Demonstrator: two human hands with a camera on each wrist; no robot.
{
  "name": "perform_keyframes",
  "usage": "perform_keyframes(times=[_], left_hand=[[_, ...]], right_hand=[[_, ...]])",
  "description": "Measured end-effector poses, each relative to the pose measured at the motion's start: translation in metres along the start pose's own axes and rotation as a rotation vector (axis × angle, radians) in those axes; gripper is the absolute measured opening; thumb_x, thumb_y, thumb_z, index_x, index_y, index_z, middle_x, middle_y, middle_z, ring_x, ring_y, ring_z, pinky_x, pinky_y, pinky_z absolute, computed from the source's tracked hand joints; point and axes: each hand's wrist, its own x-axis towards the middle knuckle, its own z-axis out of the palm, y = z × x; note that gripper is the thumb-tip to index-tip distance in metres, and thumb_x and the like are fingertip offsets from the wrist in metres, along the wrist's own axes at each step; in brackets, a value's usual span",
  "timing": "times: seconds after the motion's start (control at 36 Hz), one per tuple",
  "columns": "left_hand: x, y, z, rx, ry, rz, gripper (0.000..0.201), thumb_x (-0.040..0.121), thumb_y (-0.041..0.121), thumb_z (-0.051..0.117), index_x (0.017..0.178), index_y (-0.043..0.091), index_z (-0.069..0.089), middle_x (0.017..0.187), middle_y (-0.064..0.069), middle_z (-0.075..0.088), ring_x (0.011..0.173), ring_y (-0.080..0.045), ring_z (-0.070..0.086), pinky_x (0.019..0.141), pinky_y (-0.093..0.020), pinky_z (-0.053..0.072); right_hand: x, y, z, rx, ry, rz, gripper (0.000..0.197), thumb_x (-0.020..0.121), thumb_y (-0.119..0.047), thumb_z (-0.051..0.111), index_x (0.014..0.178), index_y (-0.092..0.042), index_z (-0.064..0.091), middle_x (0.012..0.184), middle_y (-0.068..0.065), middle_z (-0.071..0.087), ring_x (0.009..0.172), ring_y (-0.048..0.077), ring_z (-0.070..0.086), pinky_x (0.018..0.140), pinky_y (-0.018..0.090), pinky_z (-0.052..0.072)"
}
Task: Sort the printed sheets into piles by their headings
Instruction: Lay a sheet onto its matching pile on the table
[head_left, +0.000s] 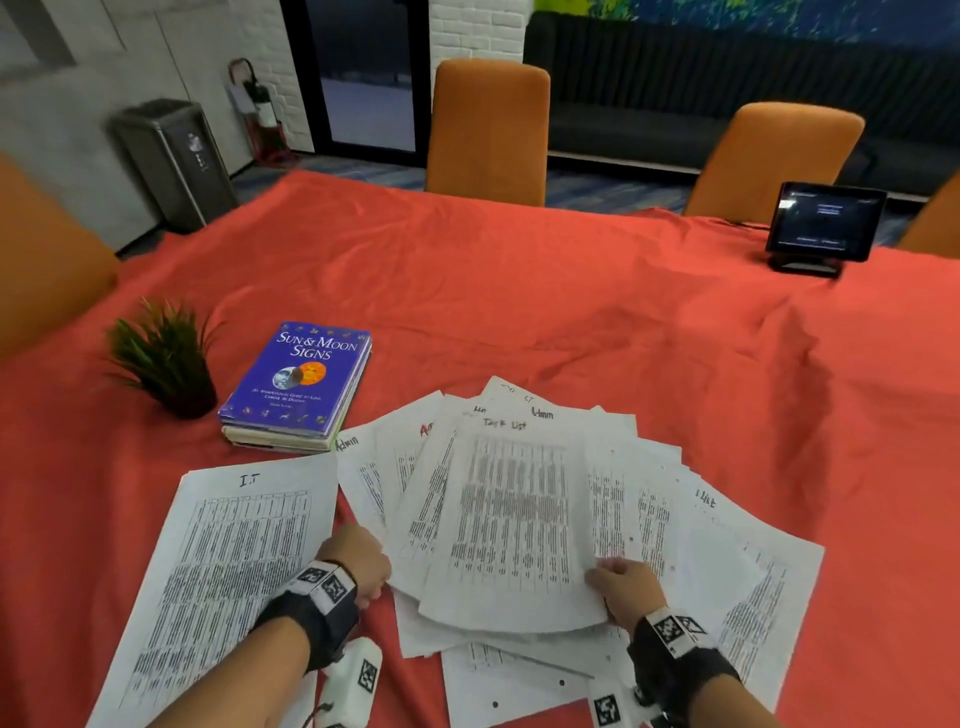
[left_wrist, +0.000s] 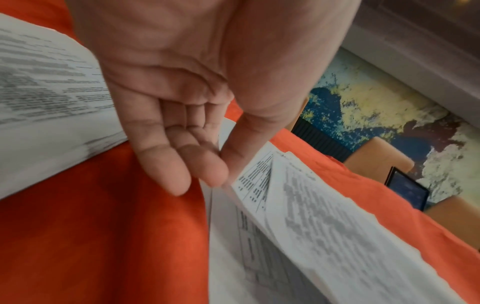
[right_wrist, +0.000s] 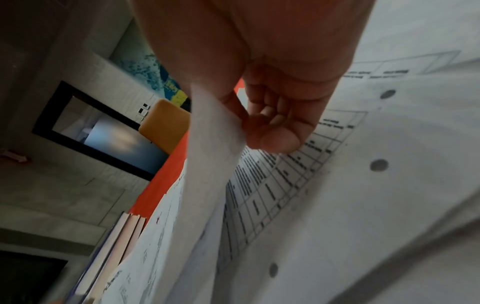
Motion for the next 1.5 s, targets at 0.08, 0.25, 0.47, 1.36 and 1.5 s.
perform_keyframes(times=[0.08,0.25,0.47,1.36,1.5], left_hand=[[-0.010,-0.019,0.005,-0.201,-0.090,-0.061,0.026,0.076,0.004,0.063,0.101,0.008,0.058,0.060,-0.008,0.066,0.051,-0.021,0.062,0.051,-0.032,0.055],[-0.043,-0.049,0.008,-0.239,-0.342,-0.143,0.029,0.076,0.004,0.065,0.102,0.009,0.056,0.061,-0.008,0.069,0.046,-0.016,0.061,0.049,-0.022,0.048],[-0.042,-0.054,0.002,-0.177,-0.493,-0.198,0.054,0.050,0.023,0.077,0.101,0.013,0.067,0.105,-0.012,0.066,0.082,-0.026,0.066,0.059,-0.033,0.058],[-0.025,-0.046,0.018,-0.442,-0.052,0.084,0.021,0.082,0.003,0.068,0.085,0.024,0.067,0.085,0.005,0.073,0.081,-0.015,0.069,0.065,-0.023,0.051],[-0.027,-0.056,0.015,-0.570,-0.060,0.070,0.022,0.085,0.002,0.066,0.096,0.021,0.065,0.090,0.001,0.072,0.083,-0.018,0.069,0.063,-0.023,0.052]], right_hand=[[-0.004,0.005,0.007,-0.026,-0.057,0.012,0.015,0.085,-0.004,0.060,0.073,-0.008,0.067,0.079,0.014,0.071,0.074,0.029,0.067,0.071,0.042,0.058],[-0.014,0.016,0.028,-0.129,-0.182,0.044,0.015,0.080,-0.008,0.065,0.065,-0.010,0.063,0.077,0.015,0.072,0.077,0.034,0.071,0.072,0.046,0.060],[-0.031,0.011,0.041,-0.211,-0.271,0.015,0.020,0.084,-0.003,0.063,0.066,-0.007,0.054,0.068,0.016,0.063,0.055,0.030,0.066,0.056,0.042,0.061],[0.017,0.002,-0.005,-0.289,0.295,0.052,0.019,0.088,-0.016,0.057,0.102,-0.006,0.063,0.087,0.006,0.066,0.074,0.024,0.062,0.069,0.030,0.052],[0.012,0.002,-0.020,-0.301,0.322,-0.040,0.021,0.092,-0.014,0.050,0.078,-0.011,0.065,0.070,0.002,0.062,0.062,0.017,0.057,0.054,0.022,0.043]])
